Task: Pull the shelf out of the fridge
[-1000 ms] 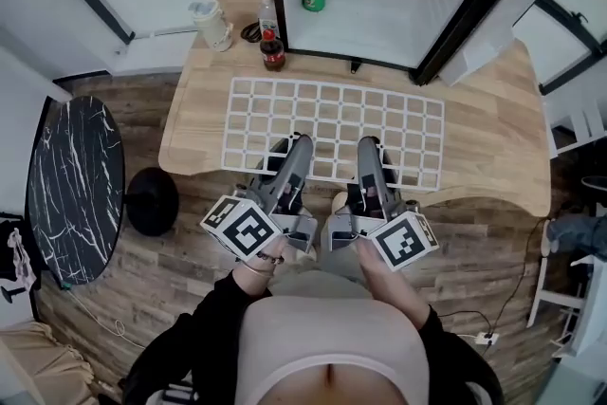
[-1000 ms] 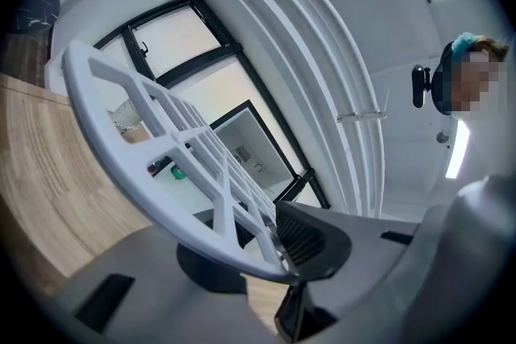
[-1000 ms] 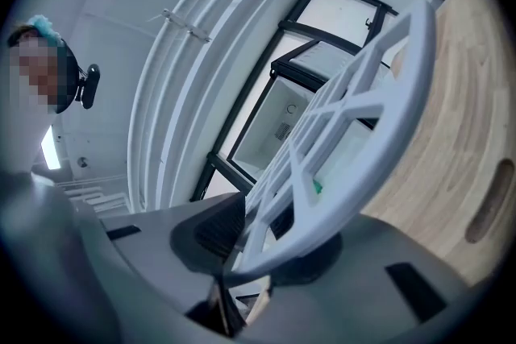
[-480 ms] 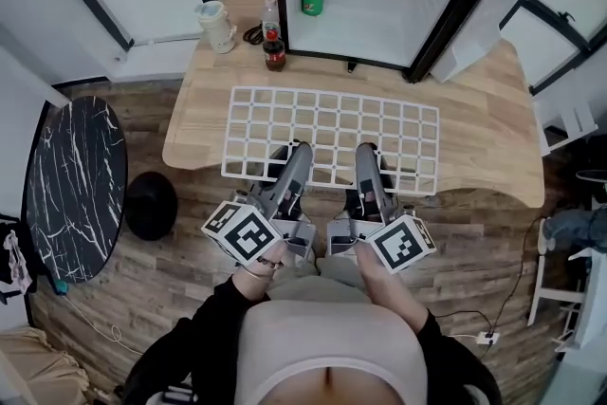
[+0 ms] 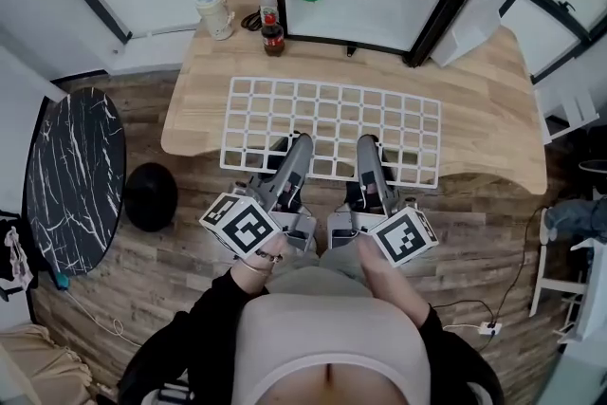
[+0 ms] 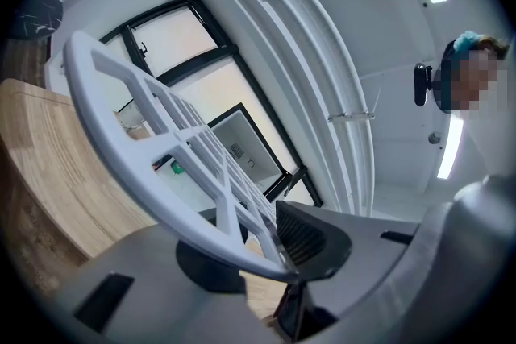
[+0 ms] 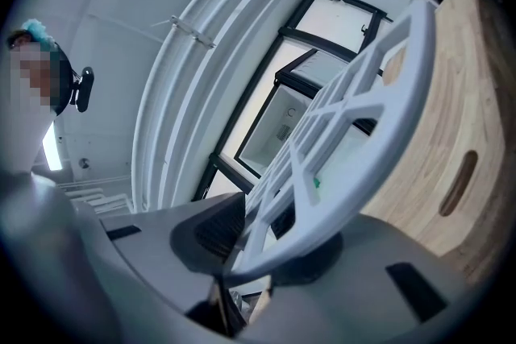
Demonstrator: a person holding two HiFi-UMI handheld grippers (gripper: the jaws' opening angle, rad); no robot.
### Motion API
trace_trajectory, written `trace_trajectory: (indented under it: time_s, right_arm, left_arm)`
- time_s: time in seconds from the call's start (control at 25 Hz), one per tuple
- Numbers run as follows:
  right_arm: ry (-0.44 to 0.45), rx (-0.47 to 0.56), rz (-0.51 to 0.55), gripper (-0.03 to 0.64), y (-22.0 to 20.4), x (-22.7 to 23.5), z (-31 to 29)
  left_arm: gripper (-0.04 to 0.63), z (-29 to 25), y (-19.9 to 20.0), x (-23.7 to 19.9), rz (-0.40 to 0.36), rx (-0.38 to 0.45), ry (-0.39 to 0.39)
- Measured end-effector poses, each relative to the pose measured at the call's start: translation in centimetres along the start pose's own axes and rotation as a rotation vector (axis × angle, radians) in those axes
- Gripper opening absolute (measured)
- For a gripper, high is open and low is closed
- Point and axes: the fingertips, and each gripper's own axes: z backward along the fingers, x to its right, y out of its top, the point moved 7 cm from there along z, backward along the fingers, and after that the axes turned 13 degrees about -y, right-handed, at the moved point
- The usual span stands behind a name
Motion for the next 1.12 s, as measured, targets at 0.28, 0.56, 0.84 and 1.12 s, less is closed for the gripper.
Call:
trace_trajectory:
  time_s: [0.28, 0.56, 0.84, 1.12]
  right_arm:
    - [0.054, 0.017, 0.007, 0.106, 0.9, -0.8, 1.7]
    - [0.042, 0.012, -0.001, 0.106, 1.7, 0.3, 6.3]
    - [0.038, -0.012, 0.007, 0.106, 2.5, 2.1, 14.4]
    - [0.042, -0.037, 0.022, 0.106, 3.4, 3.2, 23.1]
  left_arm:
    - [0.101, 0.5, -0.4, 2.1, -0.019, 0.009, -0.019]
    - [0.101, 2.1, -3.1, 5.8, -0.03, 0.011, -0.014]
    - [0.101, 5.7, -8.5, 11.6, -0.035, 0.03, 0.004]
    - [0.101, 9.8, -13.6, 18.0, -0.025, 0.056, 0.02]
